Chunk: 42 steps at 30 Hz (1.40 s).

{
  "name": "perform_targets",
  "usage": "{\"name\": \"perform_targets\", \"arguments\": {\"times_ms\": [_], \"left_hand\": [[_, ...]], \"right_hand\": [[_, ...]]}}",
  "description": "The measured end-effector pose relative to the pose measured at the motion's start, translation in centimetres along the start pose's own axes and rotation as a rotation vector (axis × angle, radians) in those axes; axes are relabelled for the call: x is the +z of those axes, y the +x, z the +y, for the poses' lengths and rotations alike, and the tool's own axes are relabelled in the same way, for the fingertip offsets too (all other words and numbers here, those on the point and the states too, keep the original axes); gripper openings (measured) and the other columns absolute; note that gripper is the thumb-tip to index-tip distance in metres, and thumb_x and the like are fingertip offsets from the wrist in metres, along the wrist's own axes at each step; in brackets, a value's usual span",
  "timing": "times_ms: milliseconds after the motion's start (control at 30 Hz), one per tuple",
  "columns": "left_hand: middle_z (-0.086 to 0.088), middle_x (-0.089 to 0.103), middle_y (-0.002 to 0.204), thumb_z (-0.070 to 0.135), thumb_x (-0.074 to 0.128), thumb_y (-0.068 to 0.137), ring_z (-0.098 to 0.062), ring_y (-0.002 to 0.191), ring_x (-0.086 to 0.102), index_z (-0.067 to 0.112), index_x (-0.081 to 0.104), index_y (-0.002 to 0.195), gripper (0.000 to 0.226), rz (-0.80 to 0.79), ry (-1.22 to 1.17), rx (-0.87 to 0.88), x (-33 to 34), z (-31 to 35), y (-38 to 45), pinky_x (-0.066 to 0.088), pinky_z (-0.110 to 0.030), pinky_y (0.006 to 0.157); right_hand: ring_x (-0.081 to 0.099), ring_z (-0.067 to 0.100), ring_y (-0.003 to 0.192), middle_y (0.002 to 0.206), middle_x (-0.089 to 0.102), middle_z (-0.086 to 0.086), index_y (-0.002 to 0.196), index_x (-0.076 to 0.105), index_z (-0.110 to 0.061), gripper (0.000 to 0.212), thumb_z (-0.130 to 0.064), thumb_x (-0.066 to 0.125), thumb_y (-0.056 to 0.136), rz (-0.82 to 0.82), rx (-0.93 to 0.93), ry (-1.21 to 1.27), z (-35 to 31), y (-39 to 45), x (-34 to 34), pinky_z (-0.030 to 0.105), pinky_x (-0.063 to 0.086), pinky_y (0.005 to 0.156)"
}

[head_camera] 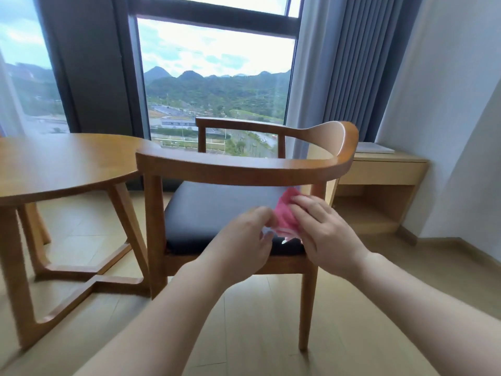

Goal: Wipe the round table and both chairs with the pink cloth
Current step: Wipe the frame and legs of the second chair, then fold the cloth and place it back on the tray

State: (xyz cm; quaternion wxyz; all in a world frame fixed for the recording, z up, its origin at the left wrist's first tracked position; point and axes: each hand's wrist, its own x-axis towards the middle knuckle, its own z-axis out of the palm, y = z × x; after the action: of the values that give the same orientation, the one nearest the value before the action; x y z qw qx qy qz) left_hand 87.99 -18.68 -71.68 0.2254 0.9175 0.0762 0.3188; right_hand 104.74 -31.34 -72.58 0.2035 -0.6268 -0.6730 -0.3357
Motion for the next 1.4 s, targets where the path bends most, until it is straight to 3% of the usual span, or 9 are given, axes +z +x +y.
{"name": "perform_targets", "arguments": {"times_ms": [167, 300, 400, 633, 833, 1033, 1167, 1233, 1400], "left_hand": [[0.016, 0.056, 0.09, 0.014, 0.048, 0.096, 0.001, 0.082, 0.057, 0.034, 0.038, 0.113, 0.029, 0.003, -0.151, -0.128, -7.4, 4.6, 4.4, 0.046, -0.011, 0.072], [0.007, 0.061, 0.105, 0.011, 0.049, 0.097, 0.002, 0.078, 0.059, 0.035, 0.026, 0.143, 0.056, -0.181, -0.263, -0.188, -16.7, 9.9, 12.7, 0.049, -0.012, 0.069], [0.014, 0.051, 0.129, 0.002, 0.047, 0.096, -0.003, 0.1, 0.061, 0.034, 0.018, 0.147, 0.066, -0.365, -0.461, -0.169, -23.2, 14.8, 19.5, 0.052, -0.017, 0.082], [-0.008, 0.062, 0.087, 0.002, 0.064, 0.086, -0.01, 0.069, 0.053, 0.015, 0.065, 0.108, 0.025, -0.373, -0.213, -0.117, -35.4, 26.8, 36.0, 0.051, -0.036, 0.074], [0.009, 0.059, 0.078, 0.029, 0.074, 0.08, 0.001, 0.061, 0.047, 0.028, 0.065, 0.082, 0.009, -0.364, 0.076, -0.032, -40.7, 35.5, 46.2, 0.04, -0.013, 0.059], [0.01, 0.064, 0.091, 0.026, 0.068, 0.086, -0.006, 0.08, 0.058, 0.024, 0.062, 0.087, 0.006, -0.203, 0.026, -0.151, -42.6, 37.1, 51.4, 0.047, -0.013, 0.065], [-0.013, 0.07, 0.092, 0.008, 0.063, 0.088, -0.03, 0.083, 0.067, 0.012, 0.058, 0.094, 0.009, -0.217, -0.266, -0.226, -42.2, 35.8, 54.1, 0.056, -0.046, 0.075], [-0.016, 0.071, 0.092, 0.003, 0.065, 0.086, -0.037, 0.087, 0.067, 0.012, 0.06, 0.098, 0.016, -0.232, -0.388, -0.239, -41.8, 34.4, 55.6, 0.054, -0.052, 0.08], [-0.009, 0.063, 0.082, -0.005, 0.068, 0.081, -0.02, 0.077, 0.062, 0.001, 0.064, 0.099, 0.019, -0.34, -0.501, -0.228, -39.4, 31.0, 60.2, 0.054, -0.033, 0.074]], "right_hand": [[0.048, 0.034, 0.126, 0.128, 0.055, 0.019, 0.123, 0.059, 0.0, 0.031, -0.013, 0.05, 0.096, -0.023, -0.005, 0.164, -0.2, 4.8, -6.8, 0.047, 0.048, 0.098], [0.046, 0.033, 0.128, 0.132, 0.049, 0.021, 0.123, 0.06, 0.0, 0.031, -0.008, 0.054, 0.093, -0.033, -0.024, 0.301, 2.0, 12.8, -15.2, 0.043, 0.048, 0.098], [0.045, 0.028, 0.129, 0.136, 0.043, 0.018, 0.122, 0.06, -0.002, 0.031, -0.007, 0.057, 0.091, -0.052, -0.053, 0.364, 4.4, 19.2, -22.5, 0.037, 0.047, 0.099], [0.046, 0.016, 0.126, 0.144, 0.038, 0.006, 0.117, 0.063, -0.006, 0.032, -0.025, 0.061, 0.091, -0.19, 0.071, 0.539, 13.0, 33.0, -40.5, 0.03, 0.051, 0.094], [0.063, 0.014, 0.079, 0.095, 0.063, 0.0, 0.107, 0.052, -0.019, 0.024, -0.01, 0.06, 0.087, -0.271, 0.334, 0.48, 20.5, 41.3, -51.0, 0.035, 0.057, 0.069], [0.064, 0.011, 0.074, 0.084, 0.064, -0.003, 0.095, 0.048, -0.03, 0.034, -0.009, 0.069, 0.078, -0.148, 0.494, 0.68, 26.1, 47.0, -55.4, 0.028, 0.057, 0.065], [0.061, 0.016, 0.068, 0.087, 0.068, 0.012, 0.095, 0.051, -0.025, 0.026, -0.008, 0.065, 0.082, -0.052, 0.619, 0.855, 29.3, 49.5, -55.2, 0.029, 0.048, 0.057], [0.058, 0.017, 0.069, 0.088, 0.067, 0.012, 0.095, 0.051, -0.026, 0.027, -0.003, 0.061, 0.084, -0.015, 0.638, 0.83, 30.9, 50.3, -54.8, 0.028, 0.045, 0.057], [0.058, 0.008, 0.068, 0.081, 0.066, -0.001, 0.093, 0.051, -0.028, 0.022, -0.012, 0.064, 0.085, 0.132, 0.711, 0.665, 36.1, 52.2, -54.6, 0.019, 0.042, 0.056]]}}
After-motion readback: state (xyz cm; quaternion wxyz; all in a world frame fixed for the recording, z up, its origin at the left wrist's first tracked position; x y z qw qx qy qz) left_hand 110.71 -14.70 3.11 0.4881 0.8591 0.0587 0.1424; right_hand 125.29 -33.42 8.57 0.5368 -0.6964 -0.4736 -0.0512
